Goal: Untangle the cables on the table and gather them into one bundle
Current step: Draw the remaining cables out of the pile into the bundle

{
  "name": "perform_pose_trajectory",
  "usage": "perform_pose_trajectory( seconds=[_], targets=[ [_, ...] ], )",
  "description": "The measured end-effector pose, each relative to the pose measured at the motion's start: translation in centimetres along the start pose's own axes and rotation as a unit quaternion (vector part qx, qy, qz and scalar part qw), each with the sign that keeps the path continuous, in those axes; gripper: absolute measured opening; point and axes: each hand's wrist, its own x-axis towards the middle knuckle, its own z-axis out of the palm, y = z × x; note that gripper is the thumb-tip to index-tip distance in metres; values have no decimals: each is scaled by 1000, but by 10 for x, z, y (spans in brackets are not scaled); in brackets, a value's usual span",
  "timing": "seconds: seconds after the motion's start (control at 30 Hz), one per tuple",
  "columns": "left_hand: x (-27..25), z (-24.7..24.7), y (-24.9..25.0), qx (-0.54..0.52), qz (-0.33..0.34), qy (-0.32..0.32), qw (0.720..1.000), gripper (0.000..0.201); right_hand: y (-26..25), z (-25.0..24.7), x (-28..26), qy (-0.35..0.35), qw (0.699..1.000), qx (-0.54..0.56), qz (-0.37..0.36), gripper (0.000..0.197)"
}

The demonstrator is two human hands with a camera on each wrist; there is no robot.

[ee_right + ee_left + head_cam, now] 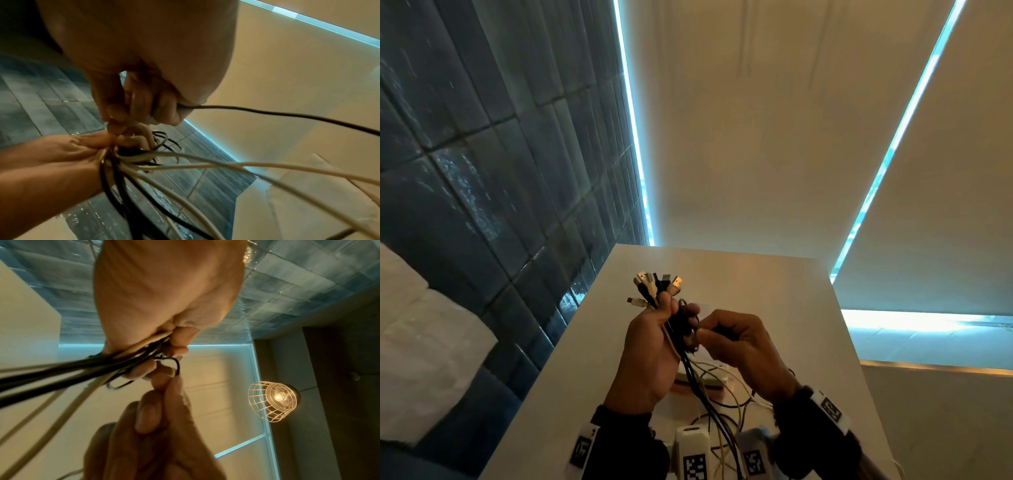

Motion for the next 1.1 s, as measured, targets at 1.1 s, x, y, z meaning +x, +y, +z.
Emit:
perform_pose_trajectory(
  seconds=[1.1],
  targets=[
    [-7,-6,14,19,63,-114,991,27,160,-50,-29,123,935,-260,208,31]
  ],
)
